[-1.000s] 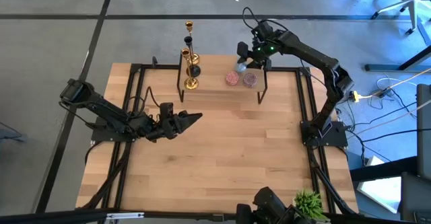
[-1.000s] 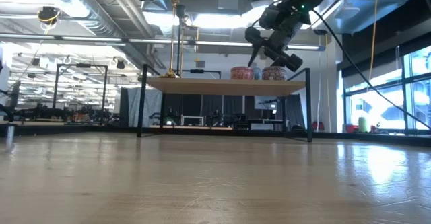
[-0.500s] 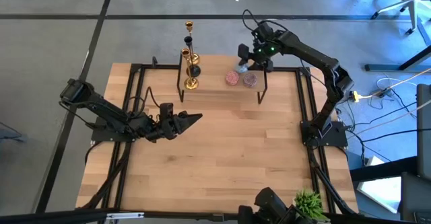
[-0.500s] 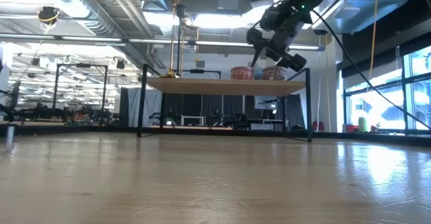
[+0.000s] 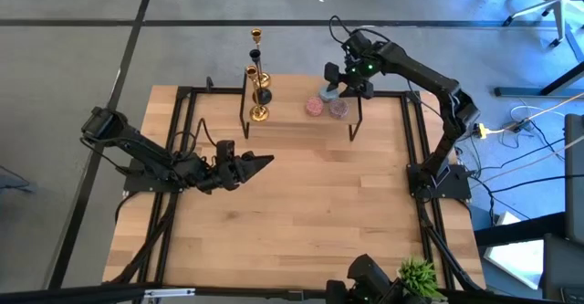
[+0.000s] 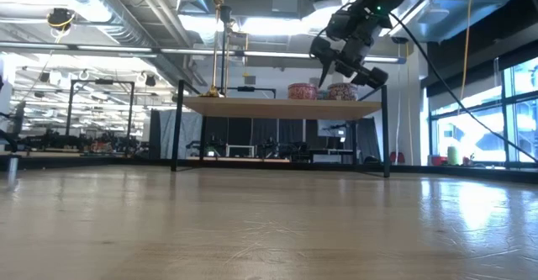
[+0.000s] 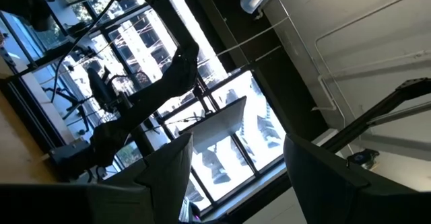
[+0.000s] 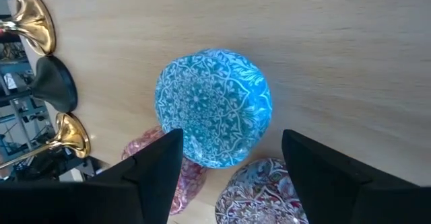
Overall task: Pick & Place candle stick holders
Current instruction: Put the blue candle on the shelf, then return to Home Position
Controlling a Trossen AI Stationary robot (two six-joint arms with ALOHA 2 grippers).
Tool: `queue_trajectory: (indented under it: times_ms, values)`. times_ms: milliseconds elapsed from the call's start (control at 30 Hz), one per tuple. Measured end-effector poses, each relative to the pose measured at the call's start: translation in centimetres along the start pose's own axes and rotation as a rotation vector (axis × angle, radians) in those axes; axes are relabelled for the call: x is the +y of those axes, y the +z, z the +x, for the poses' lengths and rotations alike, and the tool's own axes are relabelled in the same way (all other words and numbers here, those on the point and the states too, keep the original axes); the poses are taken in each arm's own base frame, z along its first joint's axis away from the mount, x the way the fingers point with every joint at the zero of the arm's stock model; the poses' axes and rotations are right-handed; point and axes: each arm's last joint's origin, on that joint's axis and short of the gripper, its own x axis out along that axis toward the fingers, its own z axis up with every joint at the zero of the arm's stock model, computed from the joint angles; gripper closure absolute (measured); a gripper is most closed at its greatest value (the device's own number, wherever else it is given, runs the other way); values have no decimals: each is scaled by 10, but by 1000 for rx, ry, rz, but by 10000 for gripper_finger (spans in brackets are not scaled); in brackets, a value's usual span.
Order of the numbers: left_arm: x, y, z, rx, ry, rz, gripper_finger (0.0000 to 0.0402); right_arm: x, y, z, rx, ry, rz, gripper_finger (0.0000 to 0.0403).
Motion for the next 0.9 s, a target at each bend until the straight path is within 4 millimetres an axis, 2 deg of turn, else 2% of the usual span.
queue_trajectory:
  times_ms: [167, 333, 500, 633, 767, 900]
  values:
    - [0, 0, 0, 0, 0, 0, 172, 1, 4, -13, -51, 51, -7, 146]
    - [0, 0, 0, 0, 0, -1, 172, 7, 5, -43, -219, 140, -43, 146]
    - [0, 0, 0, 2, -1, -2, 172, 23, 4, -77, -392, 308, -136, 146]
    - [0, 0, 0, 4, -1, -1, 172, 41, -1, -102, -442, 504, -266, 146]
    - [1, -1, 0, 12, 7, 14, 172, 61, -17, -118, -375, 674, -467, 146]
    - [1, -2, 0, 16, 11, 19, 172, 76, -48, -126, -282, 763, -613, 147]
